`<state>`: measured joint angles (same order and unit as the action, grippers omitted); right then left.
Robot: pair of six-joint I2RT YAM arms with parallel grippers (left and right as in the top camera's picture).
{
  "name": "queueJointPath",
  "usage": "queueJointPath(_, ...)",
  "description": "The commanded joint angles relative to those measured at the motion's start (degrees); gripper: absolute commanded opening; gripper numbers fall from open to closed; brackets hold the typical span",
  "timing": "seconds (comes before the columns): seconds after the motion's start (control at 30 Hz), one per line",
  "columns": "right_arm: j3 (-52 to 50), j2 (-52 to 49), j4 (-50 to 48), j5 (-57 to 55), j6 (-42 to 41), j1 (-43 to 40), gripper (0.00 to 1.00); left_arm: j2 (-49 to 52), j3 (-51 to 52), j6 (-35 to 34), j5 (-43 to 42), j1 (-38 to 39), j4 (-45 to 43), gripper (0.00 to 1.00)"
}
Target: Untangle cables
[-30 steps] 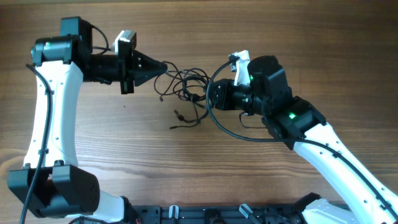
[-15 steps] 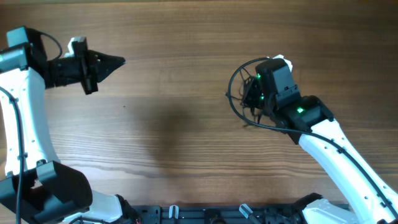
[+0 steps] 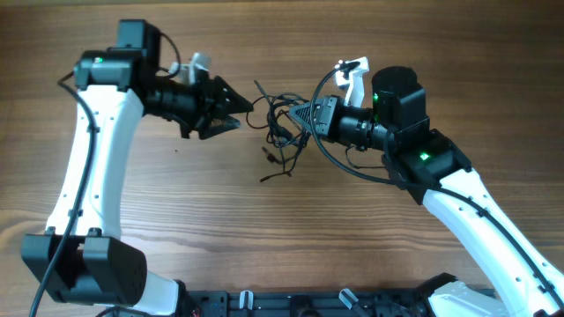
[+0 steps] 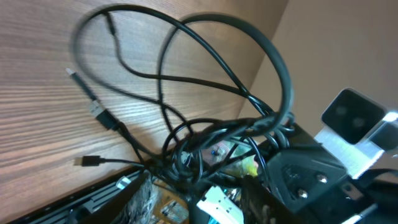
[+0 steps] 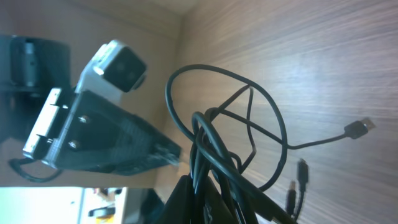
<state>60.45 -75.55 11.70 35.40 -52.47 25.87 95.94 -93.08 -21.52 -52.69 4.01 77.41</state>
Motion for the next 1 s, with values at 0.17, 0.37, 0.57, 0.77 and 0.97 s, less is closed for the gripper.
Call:
queueJointPath(0.17, 0.61, -0.11, -3.30, 7.17, -4.15, 0.57, 0.04, -0.42, -0.68, -4.48, 5.88, 9.40, -5.79, 0.37)
queueJointPath(0.37, 0.61, -0.11, -3.26, 8.41, -4.11, 1.33, 0.04, -0.42, -0.68, -4.46, 9.46, 9.22, -10.23, 0.16)
queueJointPath(0.57, 0.61, -0.11, -3.10, 9.60, -4.11, 1.33, 0.04, -0.42, -0.70, -4.39, 9.92, 9.22, -13.49, 0.22)
queueJointPath(0.77, 0.61, -0.11, -3.19, 10.84, -4.63, 1.33, 0.04, -0.42, -0.70, -3.28, 6.78, 9.27, -14.32, 0.23)
queueJointPath(0.97, 0.61, -0.11, -3.65, 12.55, -4.96, 1.33, 0.04, -0.42, -0.68, 0.09, 0.66, 9.29, -14.29, 0.18)
